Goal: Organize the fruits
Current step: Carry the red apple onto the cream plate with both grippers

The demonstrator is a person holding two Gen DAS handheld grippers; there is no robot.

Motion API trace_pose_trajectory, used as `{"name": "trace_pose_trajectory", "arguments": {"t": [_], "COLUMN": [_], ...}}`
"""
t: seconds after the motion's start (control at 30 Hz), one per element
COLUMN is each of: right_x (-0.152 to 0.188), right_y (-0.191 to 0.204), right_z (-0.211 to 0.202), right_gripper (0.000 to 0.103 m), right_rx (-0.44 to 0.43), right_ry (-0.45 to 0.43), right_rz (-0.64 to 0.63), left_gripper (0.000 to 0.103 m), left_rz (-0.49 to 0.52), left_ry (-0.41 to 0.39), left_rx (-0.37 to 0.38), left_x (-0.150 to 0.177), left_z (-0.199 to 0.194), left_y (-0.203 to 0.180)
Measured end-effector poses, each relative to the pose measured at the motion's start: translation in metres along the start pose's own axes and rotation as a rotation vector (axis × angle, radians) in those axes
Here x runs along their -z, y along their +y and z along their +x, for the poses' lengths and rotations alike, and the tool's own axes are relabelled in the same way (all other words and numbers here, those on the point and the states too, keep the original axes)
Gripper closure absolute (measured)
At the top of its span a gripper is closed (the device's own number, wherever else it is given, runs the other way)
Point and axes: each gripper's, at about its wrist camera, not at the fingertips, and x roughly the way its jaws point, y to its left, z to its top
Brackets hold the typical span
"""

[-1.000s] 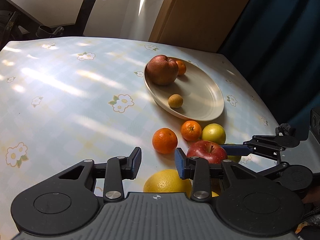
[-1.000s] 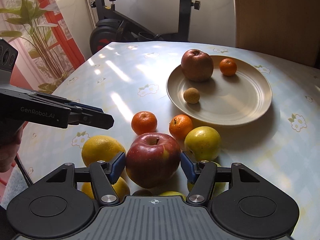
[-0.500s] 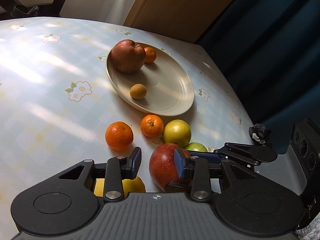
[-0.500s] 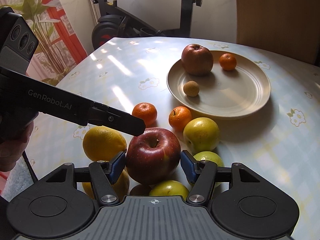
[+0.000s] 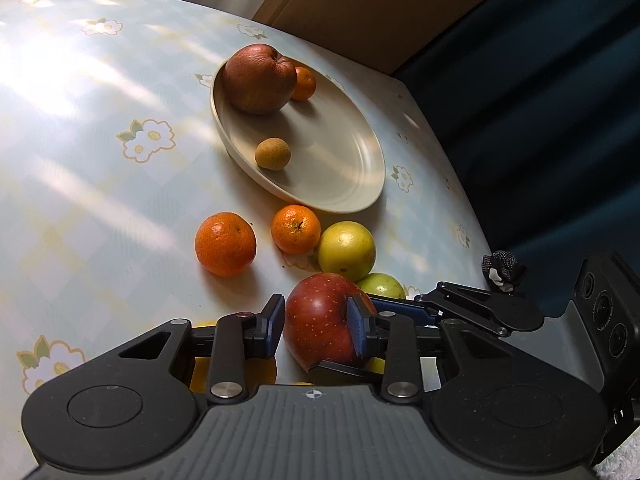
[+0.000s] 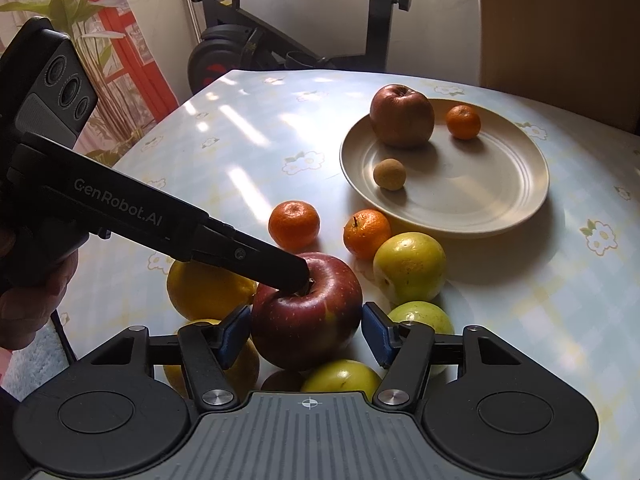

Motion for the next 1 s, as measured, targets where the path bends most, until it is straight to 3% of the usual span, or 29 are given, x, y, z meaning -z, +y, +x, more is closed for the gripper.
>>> {"name": "trace_pose_trajectory", "arguments": {"t": [0.27, 0.57, 1.0], "right_x": [-0.013, -0.05, -0.089], "right_y": [-0.001, -0.028, -0.105], "right_z": [-0.018, -0.029, 0.001], "right_gripper": [0.047, 0.047, 0.047], "right_rx": [0.009, 0.048, 0.094], "right_ry": [-0.112, -0.205, -0.24], "right_rz": [-0.031, -0.078, -0.053], "left_gripper": [0.069, 0.069, 0.069], "left_rz": [0.028, 0.115, 0.15], "left_ry": [-0.062, -0.142, -0.126], "left_rx": [0.0, -0.025, -0.071], "left_x": [-0.008, -0.05, -0.127], "left_z": [-0.014, -0.02, 0.034], "left_y": [-0.009, -0.039, -0.063]}}
